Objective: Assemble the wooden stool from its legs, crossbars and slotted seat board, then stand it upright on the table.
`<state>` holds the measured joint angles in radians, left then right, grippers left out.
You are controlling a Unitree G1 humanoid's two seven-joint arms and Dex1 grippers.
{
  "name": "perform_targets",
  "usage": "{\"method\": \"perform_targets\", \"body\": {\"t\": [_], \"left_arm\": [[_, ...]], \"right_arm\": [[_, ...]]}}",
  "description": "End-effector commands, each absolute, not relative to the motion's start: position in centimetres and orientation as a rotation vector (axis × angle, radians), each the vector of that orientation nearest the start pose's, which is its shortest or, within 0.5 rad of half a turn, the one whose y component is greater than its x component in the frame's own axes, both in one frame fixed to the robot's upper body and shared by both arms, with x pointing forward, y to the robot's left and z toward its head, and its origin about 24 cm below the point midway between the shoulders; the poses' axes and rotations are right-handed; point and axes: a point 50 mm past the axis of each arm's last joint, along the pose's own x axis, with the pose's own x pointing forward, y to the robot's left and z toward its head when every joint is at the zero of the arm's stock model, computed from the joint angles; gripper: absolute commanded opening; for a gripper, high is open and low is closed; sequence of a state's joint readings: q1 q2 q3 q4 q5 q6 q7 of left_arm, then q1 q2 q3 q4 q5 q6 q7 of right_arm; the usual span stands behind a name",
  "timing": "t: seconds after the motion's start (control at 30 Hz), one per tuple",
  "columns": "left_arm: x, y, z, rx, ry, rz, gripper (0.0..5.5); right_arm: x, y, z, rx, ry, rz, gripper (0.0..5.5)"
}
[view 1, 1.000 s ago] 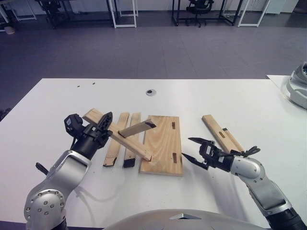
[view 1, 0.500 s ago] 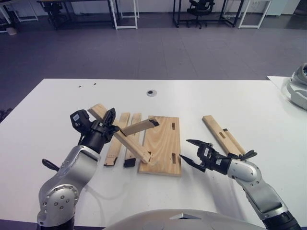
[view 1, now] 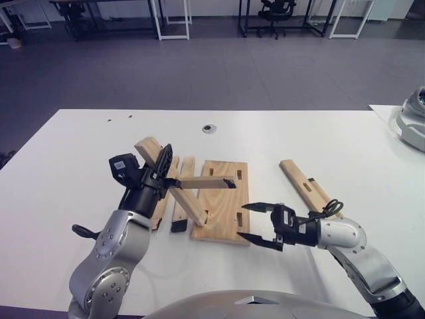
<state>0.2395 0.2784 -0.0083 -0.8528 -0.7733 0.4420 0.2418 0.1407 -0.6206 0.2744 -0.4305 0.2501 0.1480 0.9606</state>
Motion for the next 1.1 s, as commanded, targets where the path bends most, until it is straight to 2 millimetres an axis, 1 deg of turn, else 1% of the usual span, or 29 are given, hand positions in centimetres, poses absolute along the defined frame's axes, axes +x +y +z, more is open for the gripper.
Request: {"method": "perform_targets", "body": {"t": [0.03, 0.13, 0.2, 0.27, 0.37, 0.43, 0.47, 0.57, 0.67, 0.83, 0.87, 0.97, 1.03, 1.1], "left_arm": [[17.6, 15.4, 13.7, -0.387, -0.046, -0.150, 1.01], [17.0, 15.4, 13.8, -0.406, -0.077, -0.158, 1.01], [16.5, 15.5, 14.2, -0.426, -0.106, -0.165, 1.01], [15.9, 15.7, 14.6, -0.441, -0.136, -0.156, 1.01], [15.8, 16.1, 15.2, -0.467, -0.184, -0.159, 1.01], [15.9, 16.3, 15.3, -0.470, -0.194, -0.154, 1.01], [15.9, 16.5, 15.4, -0.469, -0.200, -0.147, 1.01], [16.4, 17.2, 15.4, -0.471, -0.219, -0.108, 1.01], [16.8, 17.9, 15.5, -0.491, -0.235, -0.063, 1.01], [17.5, 17.7, 15.9, -0.530, -0.240, -0.044, 1.01], [17.7, 17.5, 16.0, -0.534, -0.243, -0.048, 1.01], [19.3, 16.9, 16.1, -0.558, -0.248, -0.074, 1.01], [20.3, 16.7, 15.4, -0.552, -0.223, -0.076, 1.01], [20.7, 16.5, 14.3, -0.538, -0.182, -0.069, 1.01]], "right_arm": [[19.3, -13.1, 7.0, -0.424, 0.159, 1.376, 3.26], [19.9, -12.7, 5.9, -0.525, 0.153, 1.380, 3.26], [19.6, -12.1, 5.5, -0.513, 0.141, 1.408, 3.26], [19.1, -11.8, 5.6, -0.469, 0.130, 1.442, 3.26], [18.6, -11.5, 6.6, -0.386, 0.088, 1.469, 3.26], [18.6, -11.6, 6.6, -0.404, 0.088, 1.476, 3.26], [18.6, -11.7, 6.3, -0.425, 0.104, 1.482, 3.26], [18.8, -12.0, 4.9, -0.524, 0.135, 1.467, 3.26], [19.7, -11.7, 4.3, -0.594, 0.084, 1.398, 3.26], [20.7, -11.3, 3.4, -0.629, 0.036, 1.319, 3.26], [21.0, -11.3, 3.3, -0.630, 0.026, 1.302, 3.26], [21.2, -11.1, 3.7, -0.592, -0.012, 1.285, 3.26], [21.1, -11.1, 4.4, -0.556, -0.036, 1.292, 3.26], [21.0, -11.2, 5.0, -0.531, -0.051, 1.301, 3.26]]}}
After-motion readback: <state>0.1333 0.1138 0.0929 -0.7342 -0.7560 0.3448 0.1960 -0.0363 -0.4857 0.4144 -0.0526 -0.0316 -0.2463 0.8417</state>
